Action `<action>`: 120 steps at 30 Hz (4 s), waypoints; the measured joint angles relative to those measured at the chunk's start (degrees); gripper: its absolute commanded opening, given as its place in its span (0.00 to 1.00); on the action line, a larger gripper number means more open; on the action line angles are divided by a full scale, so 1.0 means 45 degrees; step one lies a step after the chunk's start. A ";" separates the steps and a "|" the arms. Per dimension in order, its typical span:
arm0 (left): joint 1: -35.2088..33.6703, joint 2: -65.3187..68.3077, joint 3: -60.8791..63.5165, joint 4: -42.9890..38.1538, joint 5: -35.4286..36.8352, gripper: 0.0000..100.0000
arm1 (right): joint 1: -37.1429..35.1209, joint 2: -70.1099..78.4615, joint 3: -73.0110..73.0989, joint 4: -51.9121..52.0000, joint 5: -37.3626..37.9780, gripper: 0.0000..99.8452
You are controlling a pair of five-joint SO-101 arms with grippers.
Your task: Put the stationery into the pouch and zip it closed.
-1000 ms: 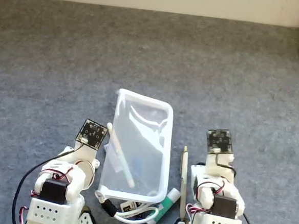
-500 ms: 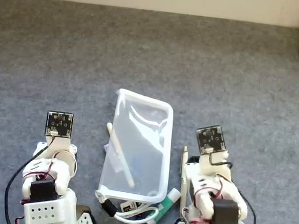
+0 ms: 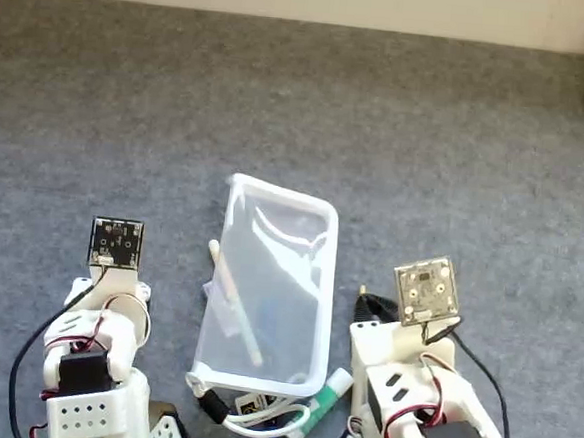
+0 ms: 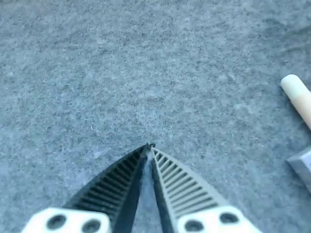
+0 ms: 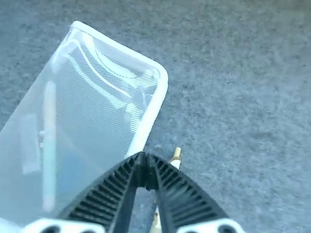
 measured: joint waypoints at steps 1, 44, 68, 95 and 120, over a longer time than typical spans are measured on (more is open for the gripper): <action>0.0000 0.0000 0.0000 0.0000 0.0000 0.01 | -0.0078 0.0000 0.0000 0.0000 -0.0215 0.01; -0.0567 0.0000 0.0000 0.0000 0.0000 0.01 | -0.9319 0.8166 -0.2716 0.0918 0.2813 0.21; -0.0567 0.0000 0.0000 0.0000 0.0000 0.01 | -1.0882 1.1057 -0.2227 -0.0742 0.3575 0.21; -0.1250 0.0000 0.0000 0.0000 0.0000 0.01 | -0.8107 1.1057 0.0860 -0.4884 0.4454 0.21; -0.1250 0.0000 0.0000 -0.0195 0.0000 0.01 | -0.6095 1.1077 -0.3145 -0.3243 0.3223 0.21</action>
